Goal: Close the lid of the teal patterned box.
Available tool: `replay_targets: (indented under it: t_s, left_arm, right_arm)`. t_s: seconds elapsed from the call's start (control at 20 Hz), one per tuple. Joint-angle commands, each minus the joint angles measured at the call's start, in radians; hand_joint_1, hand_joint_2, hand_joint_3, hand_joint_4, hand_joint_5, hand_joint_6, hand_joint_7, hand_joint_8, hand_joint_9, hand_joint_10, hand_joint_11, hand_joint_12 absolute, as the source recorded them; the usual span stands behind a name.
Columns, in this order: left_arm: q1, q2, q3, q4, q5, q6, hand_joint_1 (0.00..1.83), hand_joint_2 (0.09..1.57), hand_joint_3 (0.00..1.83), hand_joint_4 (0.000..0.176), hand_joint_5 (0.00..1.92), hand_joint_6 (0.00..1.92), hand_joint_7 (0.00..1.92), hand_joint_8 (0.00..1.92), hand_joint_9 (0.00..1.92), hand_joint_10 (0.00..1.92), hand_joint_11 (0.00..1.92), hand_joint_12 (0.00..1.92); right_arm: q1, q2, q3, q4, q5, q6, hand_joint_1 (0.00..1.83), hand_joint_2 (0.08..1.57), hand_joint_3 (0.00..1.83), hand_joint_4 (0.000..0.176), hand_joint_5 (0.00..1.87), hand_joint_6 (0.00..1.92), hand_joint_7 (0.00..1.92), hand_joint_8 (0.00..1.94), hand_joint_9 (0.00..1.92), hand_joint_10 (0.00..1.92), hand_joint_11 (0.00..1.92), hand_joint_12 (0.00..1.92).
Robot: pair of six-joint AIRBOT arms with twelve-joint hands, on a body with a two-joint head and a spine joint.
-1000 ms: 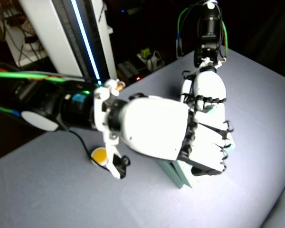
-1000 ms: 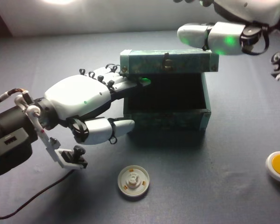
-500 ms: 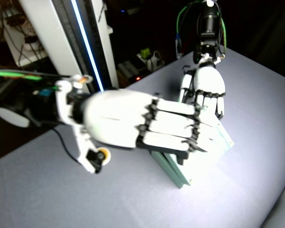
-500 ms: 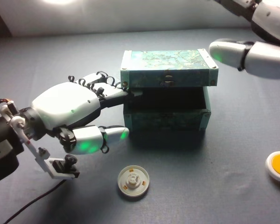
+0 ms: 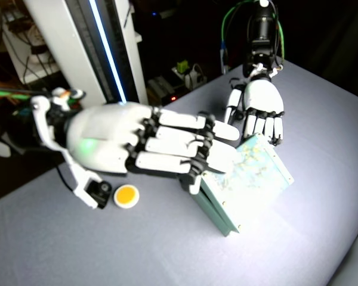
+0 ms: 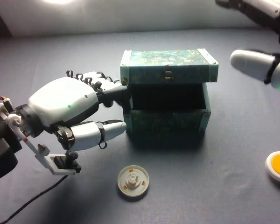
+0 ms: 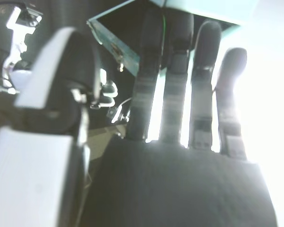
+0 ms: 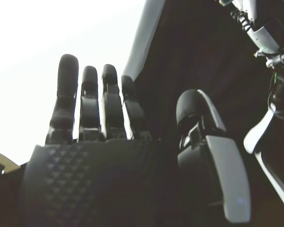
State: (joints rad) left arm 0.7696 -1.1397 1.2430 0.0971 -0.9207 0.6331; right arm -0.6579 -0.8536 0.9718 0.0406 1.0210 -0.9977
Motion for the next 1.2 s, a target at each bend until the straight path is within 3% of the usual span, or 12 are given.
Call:
replay_targets:
  t_s: [0.0, 0.1, 0.25, 0.3, 0.5, 0.7, 0.75, 0.8, 0.95, 1.05, 1.1, 1.15]
  left_arm:
    - [0.0, 0.006, -0.002, -0.009, -0.094, -0.005, 0.52, 1.46, 0.0, 0.121, 0.36, 1.7, 0.54, 1.25, 0.63, 1.55, 0.61, 1.9]
    - [0.0, 0.005, -0.001, -0.011, -0.093, -0.005, 0.59, 1.46, 0.0, 0.17, 0.41, 1.82, 0.68, 1.49, 0.84, 1.72, 0.88, 1.92]
    - [0.002, 0.005, 0.0, -0.014, -0.092, -0.005, 0.64, 1.44, 0.0, 0.155, 0.44, 1.8, 0.84, 1.55, 0.98, 1.8, 1.04, 1.92]
    - [0.003, 0.005, -0.001, -0.014, -0.093, -0.005, 0.68, 1.44, 0.0, 0.12, 0.46, 1.78, 0.86, 1.56, 1.0, 1.81, 1.05, 1.92]
    - [0.009, 0.01, -0.007, -0.015, -0.11, -0.005, 0.63, 1.44, 0.0, 0.173, 0.45, 1.81, 0.9, 1.71, 1.05, 1.92, 1.14, 1.92]
    - [0.035, 0.045, -0.039, -0.035, -0.192, 0.011, 0.59, 1.46, 0.0, 0.176, 0.41, 1.83, 0.64, 1.54, 0.81, 1.79, 0.89, 1.92]
    - [0.045, 0.06, -0.053, -0.048, -0.22, 0.026, 0.37, 1.43, 0.0, 0.03, 0.24, 1.25, 0.41, 1.17, 0.41, 1.47, 0.35, 1.92]
    - [0.056, 0.074, -0.066, -0.06, -0.25, 0.038, 0.37, 1.41, 0.0, 0.009, 0.24, 0.92, 0.36, 0.82, 0.26, 1.17, 0.07, 1.82]
    - [0.084, 0.11, -0.1, -0.09, -0.348, 0.068, 0.31, 1.43, 0.0, 0.013, 0.19, 0.35, 0.34, 0.35, 0.14, 0.96, 0.0, 1.66]
    - [0.109, 0.14, -0.129, -0.113, -0.418, 0.098, 0.5, 1.46, 0.0, 0.0, 0.18, 0.09, 0.24, 0.06, 0.08, 0.44, 0.0, 1.1]
    - [0.121, 0.152, -0.141, -0.125, -0.447, 0.112, 0.12, 1.41, 0.0, 0.069, 0.02, 0.01, 0.03, 0.0, 0.0, 0.07, 0.0, 0.6]
    - [0.13, 0.162, -0.15, -0.137, -0.474, 0.124, 0.12, 1.41, 0.0, 0.069, 0.02, 0.01, 0.03, 0.0, 0.0, 0.07, 0.0, 0.6]
  right_arm:
    - [0.0, 0.01, -0.004, 0.017, 0.156, 0.013, 0.0, 1.35, 0.0, 0.0, 0.0, 0.52, 0.31, 0.24, 0.09, 1.06, 0.0, 1.84]
    - [-0.009, 0.015, -0.009, 0.018, 0.169, 0.016, 0.0, 1.36, 0.0, 0.0, 0.0, 0.62, 0.36, 0.34, 0.14, 1.1, 0.0, 1.87]
    - [-0.022, 0.021, -0.015, 0.024, 0.191, 0.019, 0.0, 1.35, 0.0, 0.0, 0.0, 0.52, 0.22, 0.67, 0.06, 1.23, 0.0, 1.91]
    - [-0.026, 0.022, -0.015, 0.026, 0.196, 0.021, 0.0, 1.33, 0.0, 0.0, 0.0, 0.56, 0.18, 0.67, 0.02, 1.19, 0.0, 1.87]
    - [-0.033, 0.028, -0.02, 0.026, 0.208, 0.023, 0.0, 1.31, 0.0, 0.0, 0.0, 0.54, 0.18, 0.65, 0.03, 1.18, 0.0, 1.89]
    - [-0.049, 0.047, -0.036, 0.026, 0.249, 0.023, 0.0, 1.33, 0.0, 0.0, 0.0, 0.38, 0.15, 0.44, 0.01, 0.95, 0.0, 1.74]
    - [-0.057, 0.056, -0.042, 0.027, 0.264, 0.023, 0.0, 1.34, 0.0, 0.0, 0.0, 0.34, 0.12, 0.41, 0.0, 0.87, 0.0, 1.72]
    - [-0.066, 0.064, -0.048, 0.029, 0.282, 0.023, 0.0, 1.33, 0.0, 0.0, 0.0, 0.37, 0.11, 0.39, 0.0, 0.87, 0.0, 1.72]
    - [-0.109, 0.093, -0.07, 0.047, 0.348, 0.023, 0.0, 1.4, 0.02, 0.0, 0.0, 0.28, 0.03, 0.37, 0.0, 0.66, 0.0, 1.59]
    - [-0.145, 0.113, -0.086, 0.063, 0.394, 0.023, 0.0, 1.43, 0.01, 0.0, 0.0, 0.14, 0.01, 0.24, 0.0, 0.44, 0.0, 1.43]
    - [-0.163, 0.12, -0.093, 0.072, 0.415, 0.023, 0.0, 1.44, 0.01, 0.0, 0.0, 0.02, 0.0, 0.08, 0.0, 0.24, 0.0, 1.2]
    - [-0.18, 0.127, -0.1, 0.081, 0.436, 0.023, 0.0, 1.44, 0.01, 0.0, 0.0, 0.02, 0.0, 0.08, 0.0, 0.24, 0.0, 1.2]
